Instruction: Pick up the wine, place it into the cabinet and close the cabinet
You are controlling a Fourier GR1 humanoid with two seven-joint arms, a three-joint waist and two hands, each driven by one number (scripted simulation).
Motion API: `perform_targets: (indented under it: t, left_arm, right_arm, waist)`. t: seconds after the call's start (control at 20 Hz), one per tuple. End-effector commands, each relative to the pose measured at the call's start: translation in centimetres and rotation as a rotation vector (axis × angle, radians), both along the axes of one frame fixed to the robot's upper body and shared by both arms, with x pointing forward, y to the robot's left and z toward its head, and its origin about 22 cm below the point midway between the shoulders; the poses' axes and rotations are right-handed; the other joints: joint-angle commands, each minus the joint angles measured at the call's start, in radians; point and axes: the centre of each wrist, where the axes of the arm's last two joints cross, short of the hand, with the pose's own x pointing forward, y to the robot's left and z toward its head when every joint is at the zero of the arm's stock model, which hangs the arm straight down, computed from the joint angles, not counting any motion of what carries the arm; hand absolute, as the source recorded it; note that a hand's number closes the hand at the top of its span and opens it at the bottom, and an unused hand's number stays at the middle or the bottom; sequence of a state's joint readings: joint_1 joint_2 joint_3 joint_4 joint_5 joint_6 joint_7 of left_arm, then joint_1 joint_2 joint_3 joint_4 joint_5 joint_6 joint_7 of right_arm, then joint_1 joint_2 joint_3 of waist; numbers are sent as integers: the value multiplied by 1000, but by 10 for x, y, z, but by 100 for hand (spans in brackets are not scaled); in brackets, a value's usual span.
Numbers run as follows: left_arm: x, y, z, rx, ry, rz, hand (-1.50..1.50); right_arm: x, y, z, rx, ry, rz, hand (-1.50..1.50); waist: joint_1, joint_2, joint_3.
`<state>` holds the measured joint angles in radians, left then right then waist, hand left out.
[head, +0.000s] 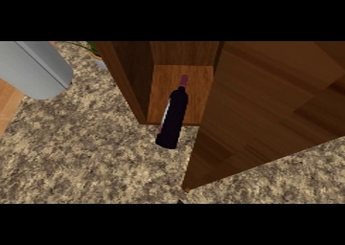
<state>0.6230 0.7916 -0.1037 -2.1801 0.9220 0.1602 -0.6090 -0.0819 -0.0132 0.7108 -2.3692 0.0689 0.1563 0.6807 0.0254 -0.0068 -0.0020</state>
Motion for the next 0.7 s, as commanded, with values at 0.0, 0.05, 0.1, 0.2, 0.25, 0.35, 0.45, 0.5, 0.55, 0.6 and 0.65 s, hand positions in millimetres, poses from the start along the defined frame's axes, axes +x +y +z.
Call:
perform_targets:
  t: [0.0,0.05,0.1,0.2,0.25,0.35,0.45,0.5,0.55,0.6,0.65]
  left_arm:
    - [-9,16,-2,8,-19,-1,-150]
    - [-4,8,11,15,-11,-5,-150]
    - [-10,29,0,13,-18,-18,-150]
    - [-4,28,21,13,-9,-35,-150]
    - [-7,36,18,8,-9,-28,-150]
    - [-8,26,15,-7,-11,-53,-150]
    - [-4,47,18,13,-22,-55,-150]
    - [-11,33,28,7,-7,-60,-150]
    - [-9,50,24,11,-16,-57,-150]
    - [-9,38,17,-10,-12,-46,-150]
    - [-11,47,15,2,-7,-52,-150]
  right_arm:
    - [6,37,5,-22,-102,3,150]
    - [12,44,12,-53,-102,-10,150]
    - [12,41,19,-35,-95,-19,150]
    - [26,63,12,-30,-86,-27,150]
    - [28,68,11,-33,-103,-69,150]
    - [37,81,20,-30,-76,-74,150]
    - [60,92,20,-36,-91,-96,150]
    - [75,94,21,-46,-94,-127,150]
    - [82,93,36,-22,-115,-134,150]
    - [95,98,14,-51,-114,-146,150]
    - [96,107,36,-47,-112,-151,150]
  waist:
    - [9,1,-1]
    - [4,3,0]
    - [7,2,-1]
    - [9,4,1]
    - [9,3,0]
    - [5,4,1]
    - [12,6,0]
    - [17,7,1]
    - [17,7,1]
    - [6,9,1]
    - [13,7,1]
